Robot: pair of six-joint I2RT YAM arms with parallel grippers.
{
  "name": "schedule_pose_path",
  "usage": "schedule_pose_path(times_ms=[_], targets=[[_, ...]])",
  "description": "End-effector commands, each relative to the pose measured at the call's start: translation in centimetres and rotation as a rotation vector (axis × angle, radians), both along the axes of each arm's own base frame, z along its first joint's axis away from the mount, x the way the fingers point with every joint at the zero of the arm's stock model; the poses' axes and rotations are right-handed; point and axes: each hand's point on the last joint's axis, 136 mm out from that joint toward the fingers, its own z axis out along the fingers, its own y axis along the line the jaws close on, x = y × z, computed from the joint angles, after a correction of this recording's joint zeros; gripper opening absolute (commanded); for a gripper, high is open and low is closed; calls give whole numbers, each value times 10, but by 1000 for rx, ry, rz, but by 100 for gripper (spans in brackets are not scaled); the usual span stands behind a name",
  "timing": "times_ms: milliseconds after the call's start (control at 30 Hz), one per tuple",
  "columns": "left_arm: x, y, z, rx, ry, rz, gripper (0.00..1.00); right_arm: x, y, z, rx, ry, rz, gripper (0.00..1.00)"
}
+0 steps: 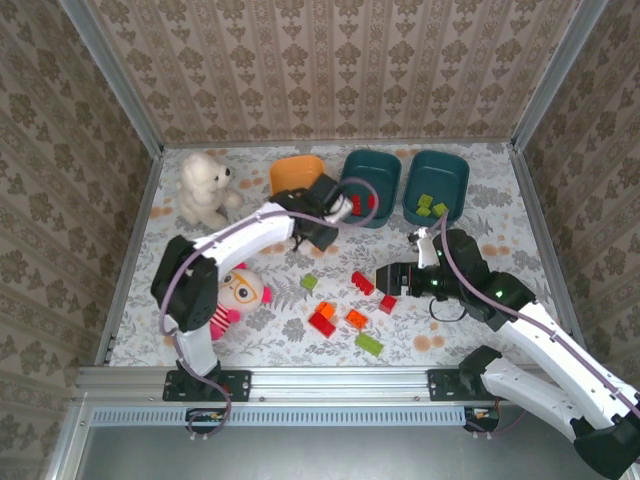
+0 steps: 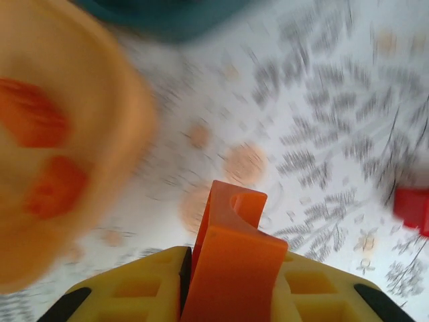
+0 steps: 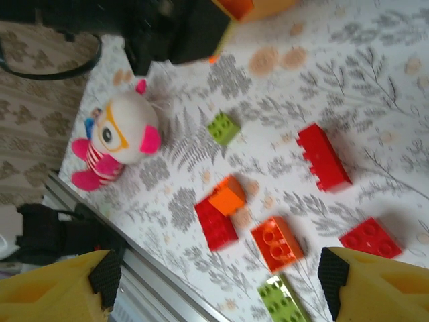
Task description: Sort the legos into containers by color
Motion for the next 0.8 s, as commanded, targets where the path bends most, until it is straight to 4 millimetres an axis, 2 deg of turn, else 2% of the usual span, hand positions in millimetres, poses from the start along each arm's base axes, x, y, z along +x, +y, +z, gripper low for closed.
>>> schedule_pose_path(times_ms=[0,167,233,333,500,633,767], targets=[[29,31,29,-71,-2,217,3,29,10,34,75,-110,-52,83],[74,61,24,-65,52,455,0,55,28,39,78,-101,-42,83],[91,73,16,-50,82,556,0,64,34,41,78,-104,-41,83],[108,82,-3,-42,164,669,0,75,38,36,55,-84,-50,83],[121,85,-28,-6,227,758,0,93,46,22,12,-26,-62,83],[126,86,-41,0,239,789,0,105,54,22,21,-11,-69,83],[126,85,-55,0,276,806,2,110,57,20,21,2,-66,83]])
